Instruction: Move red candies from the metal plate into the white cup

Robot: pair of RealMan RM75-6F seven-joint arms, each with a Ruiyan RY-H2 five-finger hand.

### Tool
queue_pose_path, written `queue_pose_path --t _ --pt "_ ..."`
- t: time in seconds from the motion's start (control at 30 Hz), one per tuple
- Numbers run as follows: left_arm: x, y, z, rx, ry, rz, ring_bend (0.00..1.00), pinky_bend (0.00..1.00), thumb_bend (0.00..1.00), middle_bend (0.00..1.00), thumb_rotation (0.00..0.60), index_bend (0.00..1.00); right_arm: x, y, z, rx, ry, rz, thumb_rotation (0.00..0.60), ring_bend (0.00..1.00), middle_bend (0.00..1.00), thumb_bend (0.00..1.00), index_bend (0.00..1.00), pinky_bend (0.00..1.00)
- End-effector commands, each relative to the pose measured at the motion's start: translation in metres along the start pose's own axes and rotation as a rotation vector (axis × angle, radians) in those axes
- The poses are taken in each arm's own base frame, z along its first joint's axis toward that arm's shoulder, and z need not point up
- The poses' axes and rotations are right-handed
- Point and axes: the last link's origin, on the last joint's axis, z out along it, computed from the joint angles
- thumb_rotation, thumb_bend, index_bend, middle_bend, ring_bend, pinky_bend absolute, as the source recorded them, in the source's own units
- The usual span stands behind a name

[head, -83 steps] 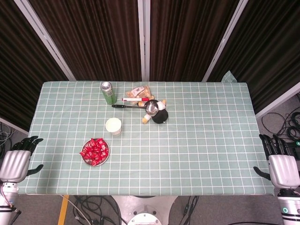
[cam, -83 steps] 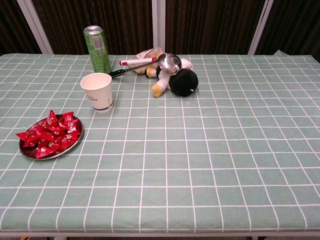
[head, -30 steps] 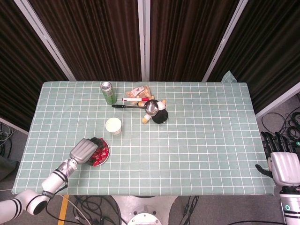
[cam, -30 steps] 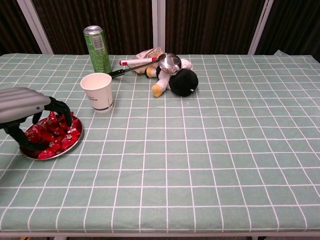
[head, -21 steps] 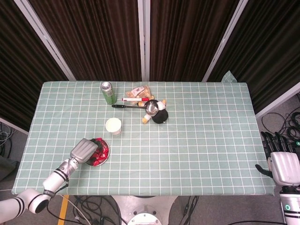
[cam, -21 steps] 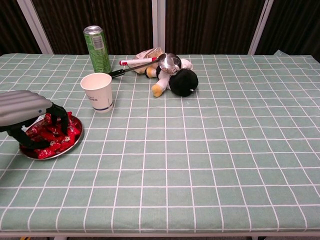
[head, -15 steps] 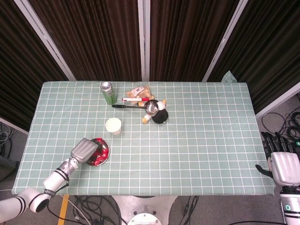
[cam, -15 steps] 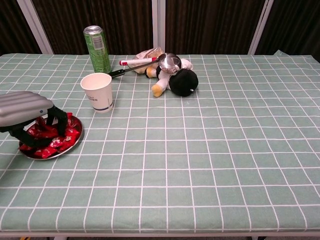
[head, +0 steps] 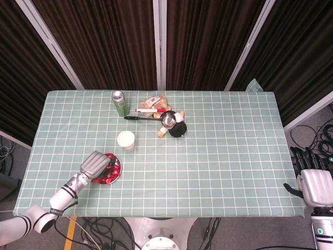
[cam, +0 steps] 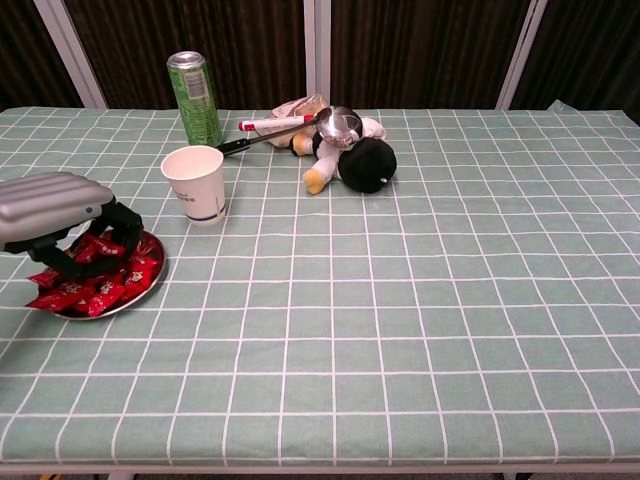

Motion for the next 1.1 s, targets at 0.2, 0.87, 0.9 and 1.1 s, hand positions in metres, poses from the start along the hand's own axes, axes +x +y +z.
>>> queue_pose_path --t 0.2,0.87,0.9,1.1 --pt "0.030 0.005 0.007 -0.030 0.074 -0.028 0.78 1.00 0.55 0.79 0.600 0.70 0.001 0.000 0.000 0.000 0.001 0.001 0.600 0.00 0.10 0.02 0.03 0.14" --pt "0.113 0.029 0.101 -0.065 0.145 -0.065 0.76 1.00 0.54 0.77 0.600 0.69 0.001 0.008 0.001 -0.020 0.001 0.006 0.600 0.00 0.10 0.02 0.03 0.15" --pt "0.110 0.028 0.105 -0.054 0.135 -0.048 0.76 1.00 0.54 0.77 0.600 0.69 0.001 0.009 0.000 -0.021 0.001 0.006 0.600 0.00 0.10 0.02 0.03 0.15" --pt "0.097 0.023 0.112 -0.012 0.108 -0.052 0.73 0.97 0.53 0.75 0.600 0.67 0.000 0.012 0.001 -0.031 -0.005 0.008 0.600 0.00 0.10 0.02 0.03 0.15"
